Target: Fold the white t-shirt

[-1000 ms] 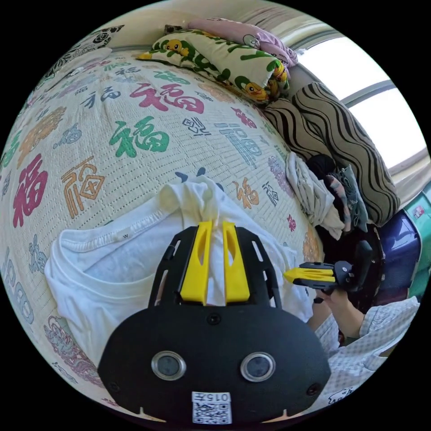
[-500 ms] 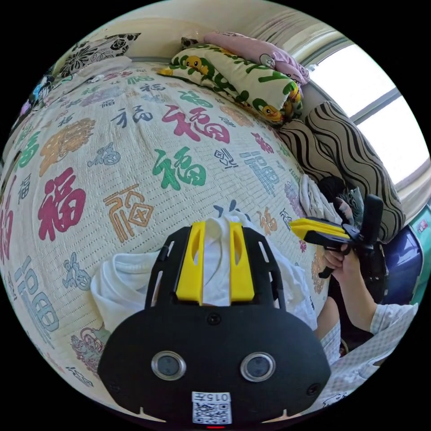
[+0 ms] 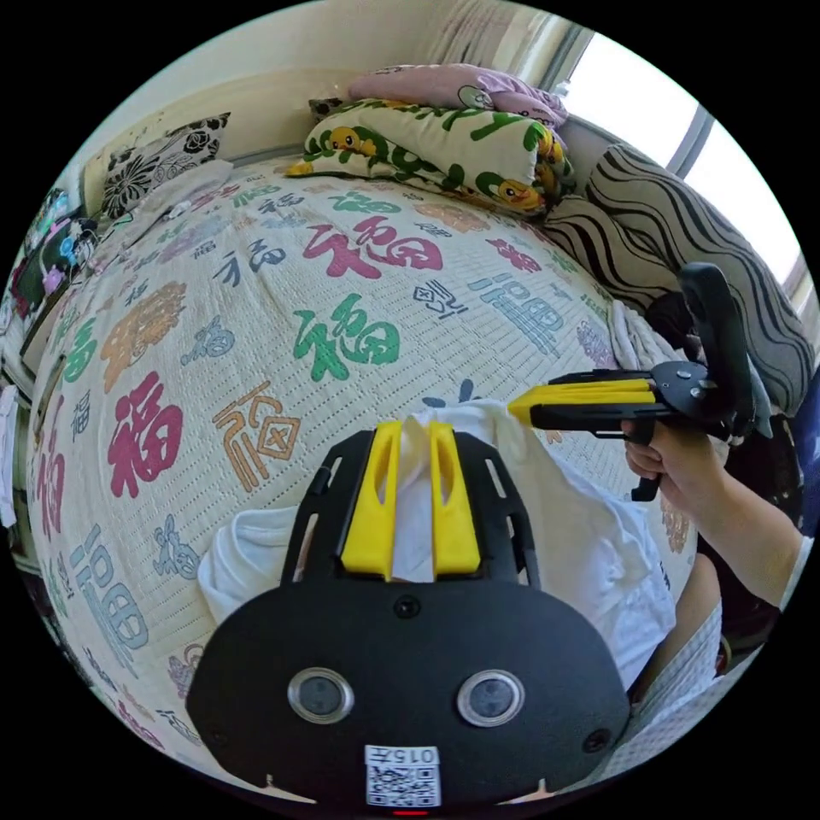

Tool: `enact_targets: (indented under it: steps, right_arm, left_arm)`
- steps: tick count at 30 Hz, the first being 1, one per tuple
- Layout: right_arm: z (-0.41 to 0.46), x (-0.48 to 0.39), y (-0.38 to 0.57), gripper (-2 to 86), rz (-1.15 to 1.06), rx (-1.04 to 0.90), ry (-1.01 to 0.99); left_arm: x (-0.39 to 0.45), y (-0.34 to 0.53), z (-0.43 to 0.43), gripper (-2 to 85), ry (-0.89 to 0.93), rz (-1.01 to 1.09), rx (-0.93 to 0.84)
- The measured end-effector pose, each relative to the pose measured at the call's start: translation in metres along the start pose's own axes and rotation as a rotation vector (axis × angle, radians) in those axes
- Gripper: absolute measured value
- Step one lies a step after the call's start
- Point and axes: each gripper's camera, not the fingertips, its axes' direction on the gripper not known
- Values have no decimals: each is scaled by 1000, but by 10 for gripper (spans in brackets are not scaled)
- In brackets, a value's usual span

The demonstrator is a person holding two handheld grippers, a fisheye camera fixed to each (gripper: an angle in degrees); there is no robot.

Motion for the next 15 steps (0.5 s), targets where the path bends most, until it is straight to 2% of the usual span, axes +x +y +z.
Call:
enact_targets:
  steps: [2, 5, 7, 9, 12, 15]
  right_arm:
    - [-9, -6, -2, 39, 14, 57, 69]
    - [-26, -19, -4, 60, 44, 150, 291]
    - [-30, -34, -7, 60, -16, 165, 145]
    - [-17, -68, -12, 64, -121, 81, -125]
    - [23, -128, -15, 85, -239, -35, -269]
    - [73, -177, -22, 81, -311, -207, -286]
  left_arm:
    - [-7, 20, -34, 92, 70, -39, 68]
    - [-15, 75, -101, 94, 41, -107, 98]
    - [-9, 115, -132, 93, 16, -81, 48]
    - [3, 173, -155, 91, -16, -75, 16]
    - [17, 229, -158, 94, -64, -89, -44]
    - [24, 259, -160, 88, -90, -96, -19]
